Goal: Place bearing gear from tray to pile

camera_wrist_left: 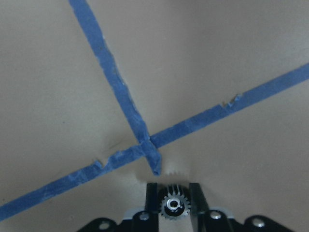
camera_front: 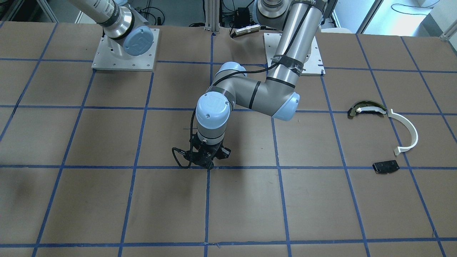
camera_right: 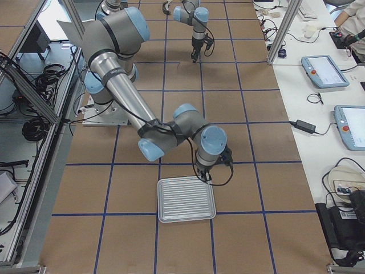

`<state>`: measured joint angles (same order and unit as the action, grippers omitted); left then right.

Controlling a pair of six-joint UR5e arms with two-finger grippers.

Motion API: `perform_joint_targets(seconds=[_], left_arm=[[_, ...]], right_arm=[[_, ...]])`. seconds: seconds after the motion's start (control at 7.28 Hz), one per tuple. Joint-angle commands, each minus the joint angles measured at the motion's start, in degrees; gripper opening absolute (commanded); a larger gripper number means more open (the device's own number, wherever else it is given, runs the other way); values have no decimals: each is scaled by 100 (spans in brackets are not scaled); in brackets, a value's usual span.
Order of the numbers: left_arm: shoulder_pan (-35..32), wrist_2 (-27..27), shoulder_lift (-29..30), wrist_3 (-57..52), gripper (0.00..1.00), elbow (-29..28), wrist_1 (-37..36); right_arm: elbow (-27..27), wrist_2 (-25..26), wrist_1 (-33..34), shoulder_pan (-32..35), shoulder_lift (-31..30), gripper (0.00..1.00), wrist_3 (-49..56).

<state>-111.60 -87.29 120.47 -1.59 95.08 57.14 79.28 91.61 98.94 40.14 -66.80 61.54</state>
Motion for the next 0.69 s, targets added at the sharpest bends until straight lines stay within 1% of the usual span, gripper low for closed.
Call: perform_joint_targets(seconds=[0.0, 0.14, 0.27, 0.41, 0.55], left_arm=[[758, -139, -382, -78, 0, -295, 812], [1372, -243, -584, -270, 0, -349, 1173], [2091, -775, -630, -1064, 0, -236, 1220], [2629, -824, -735, -1385, 0, -157, 1360], [2983, -868, -840, -1519, 0, -61, 1370]], right_arm=[[61, 163, -1162, 833, -1138, 2, -1332], [70, 434, -1210, 1404, -1456, 2, -1563], [105, 523, -1576, 2053, -1763, 2, -2357], [105, 751, -1893, 2912, -1993, 2, -3323], [79, 1136, -1948, 3904, -1995, 2, -4080]])
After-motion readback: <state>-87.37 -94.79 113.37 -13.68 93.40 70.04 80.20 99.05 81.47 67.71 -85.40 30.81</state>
